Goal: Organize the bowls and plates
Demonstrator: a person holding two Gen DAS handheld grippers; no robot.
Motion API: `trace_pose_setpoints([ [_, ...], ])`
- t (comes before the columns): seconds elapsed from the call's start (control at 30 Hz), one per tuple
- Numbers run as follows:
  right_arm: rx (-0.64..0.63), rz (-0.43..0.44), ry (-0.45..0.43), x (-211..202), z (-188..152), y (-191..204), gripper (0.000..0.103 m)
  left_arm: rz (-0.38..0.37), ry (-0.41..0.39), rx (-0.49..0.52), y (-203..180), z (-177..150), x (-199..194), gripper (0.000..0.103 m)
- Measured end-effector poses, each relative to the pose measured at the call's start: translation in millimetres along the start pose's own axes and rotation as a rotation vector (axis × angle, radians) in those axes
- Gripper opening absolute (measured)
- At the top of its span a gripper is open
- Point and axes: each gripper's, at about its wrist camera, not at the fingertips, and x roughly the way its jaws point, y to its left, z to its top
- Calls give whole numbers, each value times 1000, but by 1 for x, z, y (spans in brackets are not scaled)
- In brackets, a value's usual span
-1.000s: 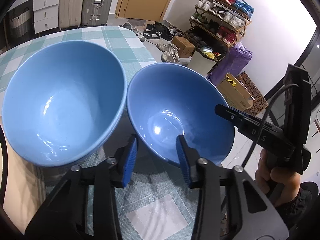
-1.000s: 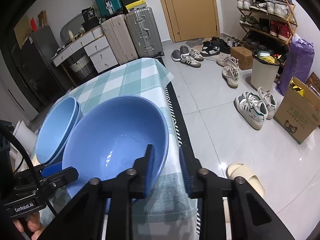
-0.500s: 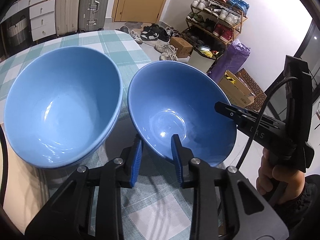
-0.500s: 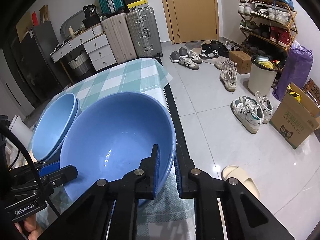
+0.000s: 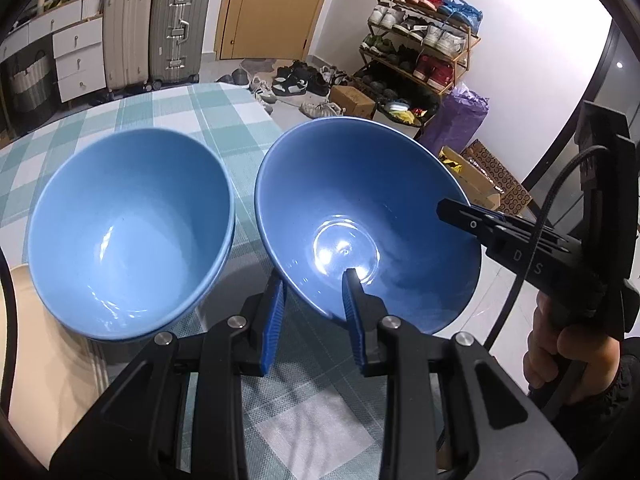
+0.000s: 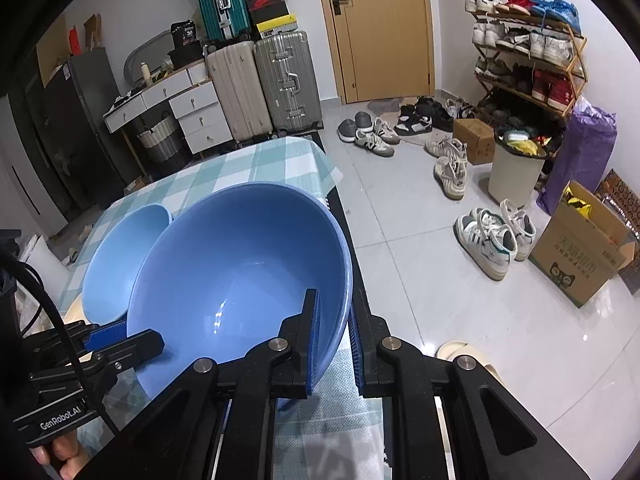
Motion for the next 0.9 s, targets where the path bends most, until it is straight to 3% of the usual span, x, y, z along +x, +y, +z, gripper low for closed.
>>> trace_pose_setpoints([
  [0.9, -96, 29, -101, -62, 26, 60, 16, 9, -132, -9, 13, 16, -104, 26],
])
